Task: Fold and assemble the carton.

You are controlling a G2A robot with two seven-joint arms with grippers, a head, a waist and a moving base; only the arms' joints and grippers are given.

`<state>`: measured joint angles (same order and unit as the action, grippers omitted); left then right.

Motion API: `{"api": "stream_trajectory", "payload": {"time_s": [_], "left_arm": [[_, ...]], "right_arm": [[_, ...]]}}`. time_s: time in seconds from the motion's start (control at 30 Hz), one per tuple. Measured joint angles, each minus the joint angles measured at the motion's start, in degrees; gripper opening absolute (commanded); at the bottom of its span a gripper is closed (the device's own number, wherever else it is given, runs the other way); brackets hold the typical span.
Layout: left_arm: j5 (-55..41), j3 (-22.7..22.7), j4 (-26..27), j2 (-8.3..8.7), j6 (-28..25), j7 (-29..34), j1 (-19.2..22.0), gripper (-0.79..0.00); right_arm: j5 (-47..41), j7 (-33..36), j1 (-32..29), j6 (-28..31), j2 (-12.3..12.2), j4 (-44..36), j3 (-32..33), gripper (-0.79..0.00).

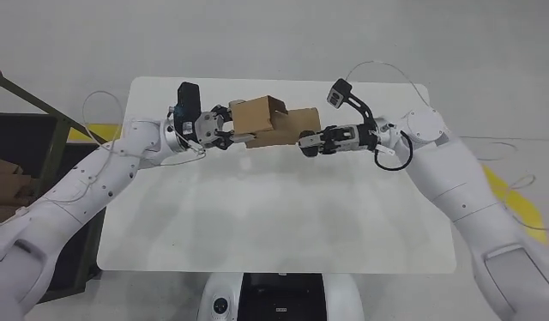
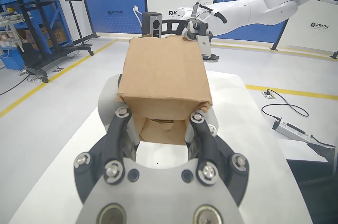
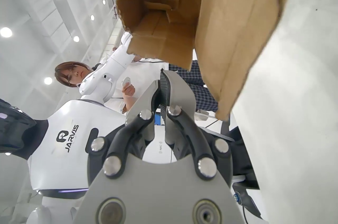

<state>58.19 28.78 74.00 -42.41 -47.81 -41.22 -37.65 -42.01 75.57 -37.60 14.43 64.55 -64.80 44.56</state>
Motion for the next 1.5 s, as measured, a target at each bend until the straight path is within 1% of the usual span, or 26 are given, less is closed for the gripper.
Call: {"api": "stream_trajectory", "payload": {"time_s": [0.33,0.93,1.17,1.4,1.5], "left_arm": [[1.02,1.94,0.42,-1.56,-2.93,1.31,-1.35,-0.483],[2.44,5.69,0.67,-3.86,-6.37,2.93,-4.17,-0.483],[3.02,7.98,0.12,-4.29,-6.35,3.05,-5.3,-0.486],[3.56,10.3,0.39,-4.6,-6.89,3.34,-6.6,-0.496],[3.68,11.07,0.48,-4.79,-7.42,3.62,-7.04,-0.502]], "right_arm": [[3.04,-3.7,-0.64,-0.35,0.36,-1.23,1.13,-0.785],[3.9,-3.32,0.02,0.8,1.79,-1.26,1.9,-0.785],[5.4,-2.59,-2.21,0.43,0.21,1.41,6.54,-0.785],[8.02,-6.6,-6.47,0.37,-1.94,4.12,12.74,-0.785],[9.24,-7.32,-8.08,-0.64,-2.44,4.67,13.88,-0.785]]}}
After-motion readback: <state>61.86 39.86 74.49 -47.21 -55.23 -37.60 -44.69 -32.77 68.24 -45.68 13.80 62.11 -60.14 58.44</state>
